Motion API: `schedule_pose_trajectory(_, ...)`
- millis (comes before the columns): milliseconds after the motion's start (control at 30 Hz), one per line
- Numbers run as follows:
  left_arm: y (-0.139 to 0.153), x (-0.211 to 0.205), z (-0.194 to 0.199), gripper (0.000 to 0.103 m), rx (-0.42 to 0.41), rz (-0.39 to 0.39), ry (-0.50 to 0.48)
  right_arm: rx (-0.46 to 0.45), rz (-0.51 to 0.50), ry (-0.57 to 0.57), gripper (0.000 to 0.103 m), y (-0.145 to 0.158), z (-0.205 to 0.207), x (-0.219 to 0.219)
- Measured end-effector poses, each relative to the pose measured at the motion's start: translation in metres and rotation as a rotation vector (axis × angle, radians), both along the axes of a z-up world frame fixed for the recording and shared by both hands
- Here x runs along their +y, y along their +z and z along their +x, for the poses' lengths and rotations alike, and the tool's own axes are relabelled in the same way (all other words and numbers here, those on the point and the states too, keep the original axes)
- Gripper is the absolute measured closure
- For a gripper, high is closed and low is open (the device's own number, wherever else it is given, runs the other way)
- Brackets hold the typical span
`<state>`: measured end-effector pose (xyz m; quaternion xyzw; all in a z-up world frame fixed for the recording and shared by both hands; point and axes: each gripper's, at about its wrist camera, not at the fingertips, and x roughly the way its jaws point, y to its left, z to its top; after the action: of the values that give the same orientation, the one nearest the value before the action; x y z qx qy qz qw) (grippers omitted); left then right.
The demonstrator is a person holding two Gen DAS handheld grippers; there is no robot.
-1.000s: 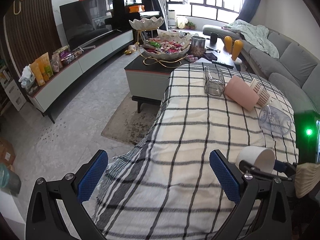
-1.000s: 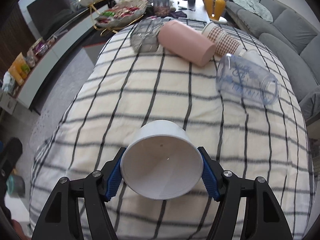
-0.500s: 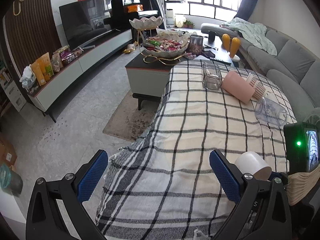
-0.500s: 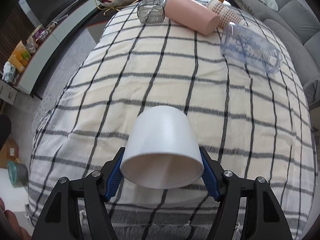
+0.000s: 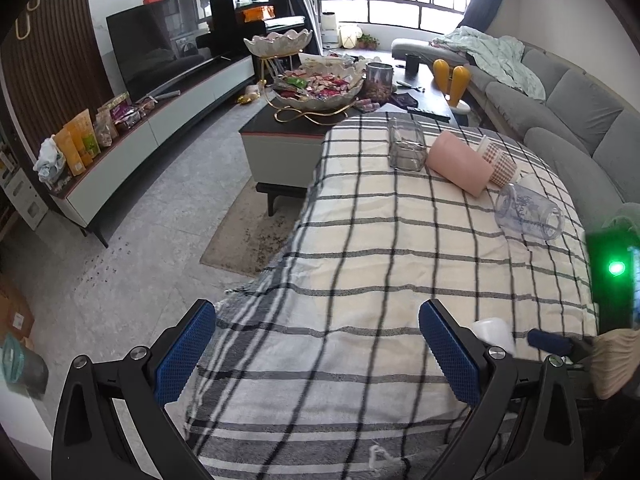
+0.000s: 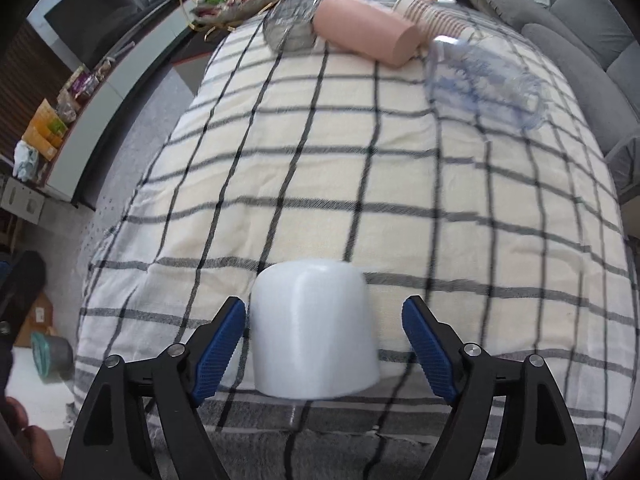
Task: Flip cup upside down
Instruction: 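Lift the white cup with the right gripper and rotate it rim-down, then grasp the white cup with the left gripper while the right gripper releases it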
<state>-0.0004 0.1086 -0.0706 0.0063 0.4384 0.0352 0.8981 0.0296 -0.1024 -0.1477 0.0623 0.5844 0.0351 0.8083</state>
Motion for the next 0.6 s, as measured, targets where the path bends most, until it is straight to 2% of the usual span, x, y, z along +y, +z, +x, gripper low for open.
schedule_pose_trajectory(133, 0.000, -0.019, 0.004, 0.000, 0.029, -0.016, -0.030, -0.078, -0.028, -0.051, 0.020, 0.027, -0.007, -0.027)
schedule_pose_trajectory(367, -0.003, -0.071, 0.014, 0.000, 0.114, -0.039, -0.116, -0.210, -0.137, -0.137, 0.015, 0.070, -0.020, -0.078)
schedule_pose_trajectory(533, -0.018, -0.108, 0.030, 0.000, 0.242, -0.065, -0.163, -0.230, -0.167, -0.181, 0.013, 0.082, -0.023, -0.111)
schedule_pose_trajectory(600, -0.031, -0.118, 0.041, 0.000, 0.342, -0.083, -0.164, -0.220, -0.154, -0.198, 0.012, 0.083, -0.023, -0.123)
